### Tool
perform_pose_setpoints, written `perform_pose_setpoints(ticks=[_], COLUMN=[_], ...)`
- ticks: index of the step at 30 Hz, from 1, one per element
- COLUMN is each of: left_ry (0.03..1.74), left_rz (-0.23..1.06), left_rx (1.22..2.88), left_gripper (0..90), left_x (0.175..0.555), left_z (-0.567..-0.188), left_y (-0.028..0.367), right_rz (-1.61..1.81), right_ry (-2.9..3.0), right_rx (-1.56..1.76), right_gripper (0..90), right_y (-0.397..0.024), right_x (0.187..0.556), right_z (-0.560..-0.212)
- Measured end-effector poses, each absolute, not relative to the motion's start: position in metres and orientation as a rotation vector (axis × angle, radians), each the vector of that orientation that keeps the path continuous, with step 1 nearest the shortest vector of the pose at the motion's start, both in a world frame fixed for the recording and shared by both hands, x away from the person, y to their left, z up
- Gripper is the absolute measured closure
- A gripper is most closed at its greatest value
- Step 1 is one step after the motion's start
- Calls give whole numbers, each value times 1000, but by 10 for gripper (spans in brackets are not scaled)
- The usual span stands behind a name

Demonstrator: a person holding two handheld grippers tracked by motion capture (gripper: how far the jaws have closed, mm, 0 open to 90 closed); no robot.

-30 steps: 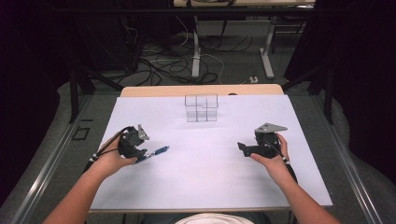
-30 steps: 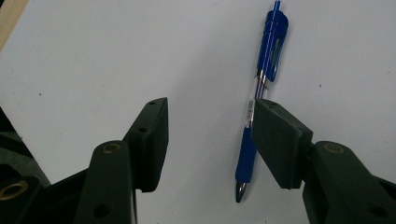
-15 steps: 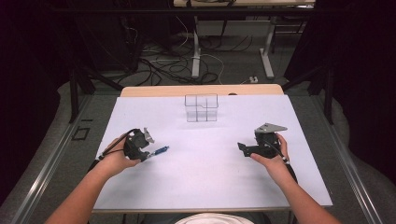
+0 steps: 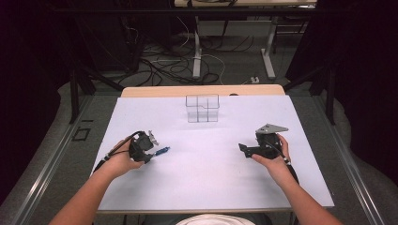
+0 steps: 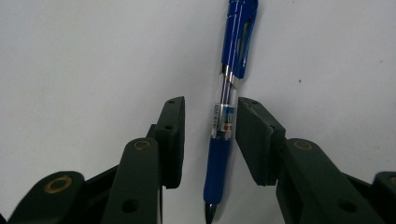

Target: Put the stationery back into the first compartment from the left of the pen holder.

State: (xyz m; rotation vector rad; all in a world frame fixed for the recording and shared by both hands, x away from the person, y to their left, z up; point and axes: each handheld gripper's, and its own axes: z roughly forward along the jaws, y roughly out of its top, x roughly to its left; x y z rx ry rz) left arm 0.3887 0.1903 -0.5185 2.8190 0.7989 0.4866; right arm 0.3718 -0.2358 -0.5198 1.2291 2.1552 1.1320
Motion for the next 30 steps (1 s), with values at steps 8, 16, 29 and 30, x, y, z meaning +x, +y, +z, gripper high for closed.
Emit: perform_pose_setpoints(ticks=[8,16,29,30], left_ry=[788,785,747,738], left_rz=[478,465,467,473], left_rx=[2826,2843,2863,2870], left_gripper=[668,691,761,761], left_x=[389,389,390,390], left_z=[-525,-530,-531,-531], left_y=[186,183,181,180], right_rz=[1133,1137,1133,1133], right_ry=[2158,2163,2163,2163], right_rx=[1226,1241,1229,1229], right_gripper=[147,147,147,147], right_y=[-236,-235,-235,-235], right_x=[372,371,372,372], right_z=[-520,-520,-521,-521])
